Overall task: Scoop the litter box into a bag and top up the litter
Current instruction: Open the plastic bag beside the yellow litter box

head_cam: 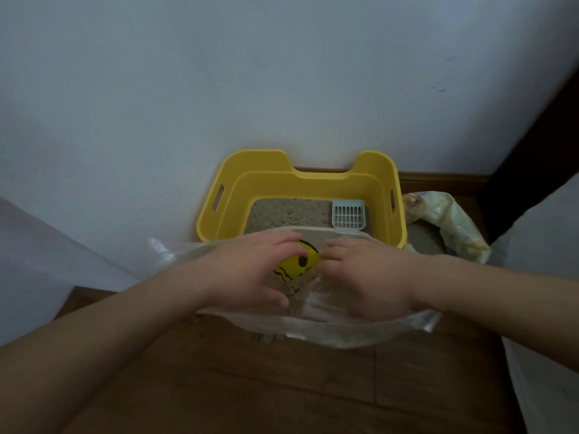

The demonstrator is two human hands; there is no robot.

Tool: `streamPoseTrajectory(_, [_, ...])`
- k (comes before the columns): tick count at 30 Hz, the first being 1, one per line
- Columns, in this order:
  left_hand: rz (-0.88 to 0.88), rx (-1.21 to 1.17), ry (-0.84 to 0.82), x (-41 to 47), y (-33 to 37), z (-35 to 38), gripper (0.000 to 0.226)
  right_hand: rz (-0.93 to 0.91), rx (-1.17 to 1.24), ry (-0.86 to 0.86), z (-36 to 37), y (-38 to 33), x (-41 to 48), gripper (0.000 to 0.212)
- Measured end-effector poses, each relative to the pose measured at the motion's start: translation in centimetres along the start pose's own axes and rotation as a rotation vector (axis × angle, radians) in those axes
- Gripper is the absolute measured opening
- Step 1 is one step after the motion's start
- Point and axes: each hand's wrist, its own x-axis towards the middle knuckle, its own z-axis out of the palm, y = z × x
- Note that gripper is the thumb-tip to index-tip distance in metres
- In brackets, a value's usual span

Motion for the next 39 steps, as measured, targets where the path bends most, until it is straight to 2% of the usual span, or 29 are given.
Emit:
streamPoseTrajectory(3, [0.015, 0.067, 0.076, 0.4, -0.4, -0.8, 0.068, 0.036, 0.176, 0.12, 0.2, -1.2, 0.9, 0.053])
streamPoseTrajectory(5, [0.008, 0.096, 0.052, 0.6, -0.7, -0.5, 0.06, 0.053, 0.278, 0.157, 1.1, -2.2, 1.8, 0.039])
streamPoseTrajectory(10, [0.039, 0.183, 0.014, 1.1, -1.4, 1.2, 0.07, 0.127, 0.409, 0.174, 4.5, -3.4, 4.0, 0.025])
streamPoseTrajectory(13, [-0.02, 0.178, -0.039, 1.4, -2.4, 2.7, 0.096, 0.216, 0.336, 0.161, 6.3, -2.7, 4.3, 0.047])
streamPoseTrajectory(16, [-0.083, 0.131, -0.107, 1.3, -3.2, 4.3, 0.114, 0.229, 0.247, 0.003, 7.7, -2.5, 4.3, 0.091])
streamPoseTrajectory(18, [-0.11, 0.088, -0.124, 1.1, -3.6, 5.3, 0.119, 0.191, 0.207, -0.057, 8.4, -2.4, 4.1, 0.103])
streamPoseTrajectory(22, [-0.113, 0.014, -0.085, 0.7, -4.3, 7.4, 0.126, 0.17, 0.178, -0.115, 9.7, -1.6, 3.4, 0.112])
streamPoseTrajectory(26, [-0.145, -0.045, -0.07, -0.5, -4.0, 8.8, 0.125, 0.146, 0.198, -0.104, 9.8, -0.9, 2.7, 0.113])
streamPoseTrajectory(33, [-0.298, -0.373, -0.003, -5.9, -1.3, 12.4, 0.131, 0.12, 0.357, -0.127, 8.9, -1.9, 0.3, 0.11])
streamPoseTrajectory(39, [-0.29, -0.476, 0.013, -6.8, -0.1, 13.9, 0.142, 0.013, 0.244, -0.221, 9.9, -2.6, -0.1, 0.115])
